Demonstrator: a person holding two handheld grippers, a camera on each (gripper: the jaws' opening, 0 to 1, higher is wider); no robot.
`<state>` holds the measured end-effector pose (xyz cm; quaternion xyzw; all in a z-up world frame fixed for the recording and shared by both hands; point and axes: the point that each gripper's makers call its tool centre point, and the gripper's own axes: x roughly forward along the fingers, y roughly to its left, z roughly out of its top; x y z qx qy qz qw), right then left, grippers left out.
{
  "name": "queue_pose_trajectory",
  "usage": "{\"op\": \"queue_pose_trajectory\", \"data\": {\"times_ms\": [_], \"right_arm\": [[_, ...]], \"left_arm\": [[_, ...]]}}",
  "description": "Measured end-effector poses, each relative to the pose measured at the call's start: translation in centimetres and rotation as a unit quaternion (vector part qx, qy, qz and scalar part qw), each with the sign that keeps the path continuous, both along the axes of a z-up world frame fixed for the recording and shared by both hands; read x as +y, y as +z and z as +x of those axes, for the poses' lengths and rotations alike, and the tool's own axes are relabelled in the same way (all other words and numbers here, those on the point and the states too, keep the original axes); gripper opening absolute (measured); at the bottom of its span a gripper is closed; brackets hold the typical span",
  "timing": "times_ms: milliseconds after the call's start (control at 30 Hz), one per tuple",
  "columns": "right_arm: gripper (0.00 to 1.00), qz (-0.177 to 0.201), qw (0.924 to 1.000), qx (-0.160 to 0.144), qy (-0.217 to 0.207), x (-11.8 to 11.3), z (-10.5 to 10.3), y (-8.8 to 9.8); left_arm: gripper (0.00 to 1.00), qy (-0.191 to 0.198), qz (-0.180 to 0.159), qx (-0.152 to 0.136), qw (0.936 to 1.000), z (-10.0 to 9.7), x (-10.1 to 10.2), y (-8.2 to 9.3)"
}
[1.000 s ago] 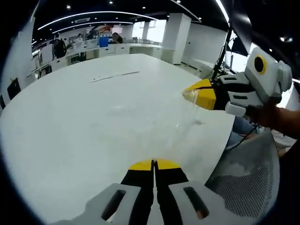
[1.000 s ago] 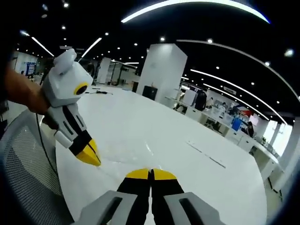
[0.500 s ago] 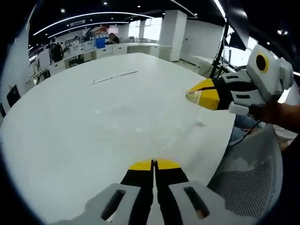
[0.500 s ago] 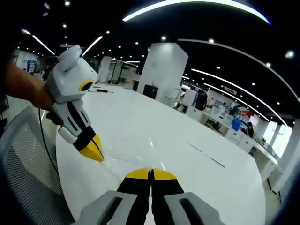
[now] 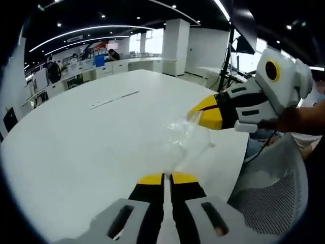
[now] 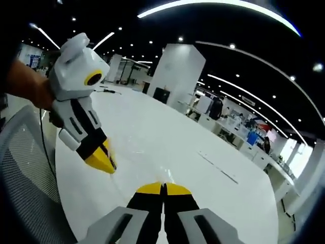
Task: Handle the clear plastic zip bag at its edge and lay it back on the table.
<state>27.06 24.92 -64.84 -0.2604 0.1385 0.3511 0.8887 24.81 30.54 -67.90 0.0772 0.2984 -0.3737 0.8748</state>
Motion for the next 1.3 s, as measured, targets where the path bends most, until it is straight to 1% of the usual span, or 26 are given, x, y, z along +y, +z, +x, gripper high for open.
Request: {"op": "queue_pose_trajectory", "data": {"times_ms": [100,133,233,267,300,400,433,633,700,833,933,1033,1100,1167,1200,1233,1267,1300], "right_arm": [[0.00,-0.023,0.9997,-0.002,0.005,0.1,0.0,-0.7],[0.00,-0.029,0.9996,-0.001,0.005,0.2,0.0,-0.9],[0.00,-0.042,0.9991,0.004,0.008,0.3,0.1,-1.6],[0.00,-0.054,0.9985,0.005,0.010,0.2,0.2,-2.0],[0.00,-0.058,0.9982,0.005,0.012,0.3,0.1,-2.2],[0.00,-0.075,0.9969,0.009,0.020,0.6,0.0,-3.2],[0.00,-0.078,0.9967,0.012,0.021,0.7,0.1,-3.5],[0.00,-0.088,0.9954,0.026,0.028,1.4,-0.1,-5.3],[0.00,-0.093,0.9948,0.030,0.030,1.7,-0.2,-5.9],[0.00,-0.101,0.9934,0.036,0.039,2.1,-0.4,-6.9],[0.00,-0.116,0.9909,0.044,0.052,2.5,-0.5,-8.0],[0.00,-0.117,0.9898,0.058,0.058,2.9,-0.6,-8.9],[0.00,-0.118,0.9875,0.080,0.066,3.2,-1.0,-9.8],[0.01,-0.114,0.9876,0.087,0.065,3.3,-0.9,-10.2],[0.02,-0.109,0.9871,0.098,0.065,3.4,-1.1,-10.5],[0.04,-0.098,0.9859,0.120,0.064,3.6,-1.5,-10.9],[0.05,-0.089,0.9855,0.128,0.067,3.9,-1.7,-11.0],[0.07,-0.090,0.9862,0.121,0.068,3.8,-1.6,-10.9]], "left_arm": [[0.15,-0.013,0.004,-0.021,0.9997,-0.1,-0.2,0.4],[0.17,-0.016,0.004,-0.023,0.9996,-0.1,-0.2,0.5],[0.23,-0.016,0.001,-0.030,0.9994,-0.5,0.5,0.6],[0.26,-0.015,0.002,-0.032,0.9994,-0.5,0.6,0.7],[0.28,-0.015,0.009,-0.043,0.9989,-0.6,1.3,0.6],[0.33,-0.015,0.019,-0.059,0.9980,-1.1,2.2,0.7],[0.34,-0.010,0.021,-0.062,0.9978,-1.3,3.0,0.8],[0.35,0.006,0.013,-0.074,0.9972,-1.9,5.4,1.2],[0.35,0.006,0.012,-0.084,0.9964,-2.3,5.7,1.4],[0.36,0.006,0.017,-0.085,0.9962,-2.9,6.0,1.3],[0.37,0.000,0.025,-0.084,0.9961,-3.4,6.1,1.0],[0.38,-0.014,0.036,-0.091,0.9951,-3.8,6.2,0.7],[0.40,-0.017,0.036,-0.089,0.9952,-4.0,6.3,0.4],[0.40,-0.014,0.040,-0.086,0.9954,-4.1,6.6,0.1],[0.40,-0.012,0.043,-0.084,0.9955,-4.2,6.8,0.0],[0.40,-0.011,0.045,-0.082,0.9956,-4.3,6.9,-0.2],[0.40,-0.010,0.045,-0.081,0.9956,-4.3,6.9,-0.3],[0.40,-0.010,0.046,-0.081,0.9957,-4.4,6.9,-0.3]]}}
